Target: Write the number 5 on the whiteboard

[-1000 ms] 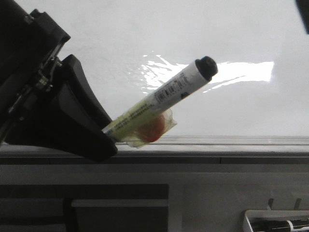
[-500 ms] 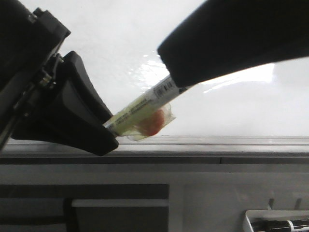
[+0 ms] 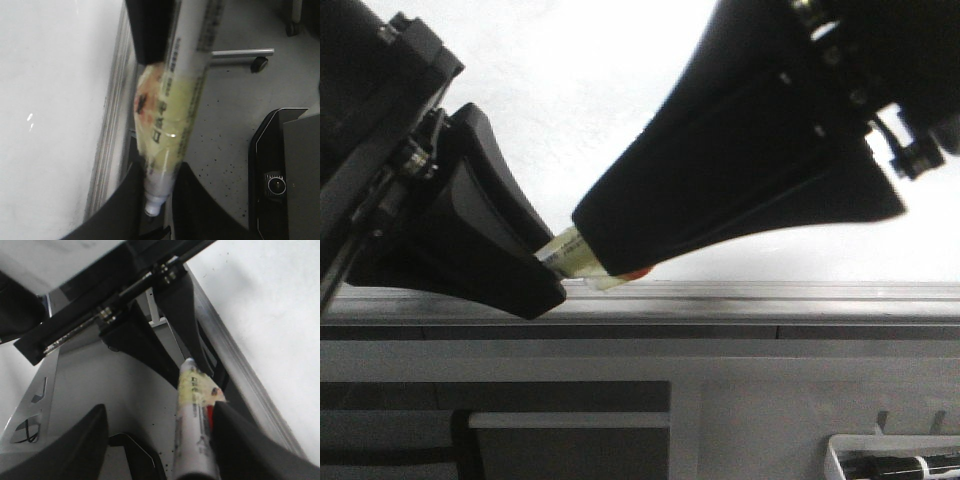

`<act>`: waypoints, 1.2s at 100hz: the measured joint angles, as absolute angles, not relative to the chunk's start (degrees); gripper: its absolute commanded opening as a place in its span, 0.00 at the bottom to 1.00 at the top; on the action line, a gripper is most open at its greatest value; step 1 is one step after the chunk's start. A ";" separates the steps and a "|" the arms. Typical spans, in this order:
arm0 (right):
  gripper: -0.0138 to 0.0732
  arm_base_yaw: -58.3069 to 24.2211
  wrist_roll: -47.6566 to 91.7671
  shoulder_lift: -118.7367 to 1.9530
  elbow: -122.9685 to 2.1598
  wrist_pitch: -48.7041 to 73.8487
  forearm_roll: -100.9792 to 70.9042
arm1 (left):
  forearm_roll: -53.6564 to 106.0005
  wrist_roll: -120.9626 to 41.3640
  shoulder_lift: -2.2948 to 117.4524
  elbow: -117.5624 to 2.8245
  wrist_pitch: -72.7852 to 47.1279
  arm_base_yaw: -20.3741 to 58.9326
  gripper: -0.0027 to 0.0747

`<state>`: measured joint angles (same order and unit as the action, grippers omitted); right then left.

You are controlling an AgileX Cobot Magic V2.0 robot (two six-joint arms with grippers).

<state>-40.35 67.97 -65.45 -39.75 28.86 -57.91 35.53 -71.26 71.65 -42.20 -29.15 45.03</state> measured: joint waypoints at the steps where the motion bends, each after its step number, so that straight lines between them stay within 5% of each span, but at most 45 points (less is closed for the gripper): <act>1: 0.63 -40.35 68.24 -65.45 -39.75 28.86 -58.09 | 35.53 -71.26 71.65 -42.20 -29.15 45.03 0.01; 26: 0.56 -40.35 74.95 -65.69 -39.75 28.28 -65.93 | 36.55 -71.26 71.65 -42.20 -29.15 45.03 0.01; 68: 0.08 -40.35 76.19 -67.61 -40.08 25.99 -66.32 | 38.44 -70.88 71.65 -41.73 -31.12 45.03 0.01; 105: 0.10 -40.35 76.93 -68.77 -40.80 28.57 -67.14 | 37.72 -70.80 68.40 -40.82 -32.74 45.03 0.01; 120: 0.34 -40.03 79.81 -68.77 -40.80 30.84 -67.15 | 37.72 -70.76 68.29 -40.82 -33.76 45.03 0.01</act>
<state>-40.03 79.81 -68.77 -40.80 30.84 -67.15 37.72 -70.76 68.29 -40.82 -33.76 45.03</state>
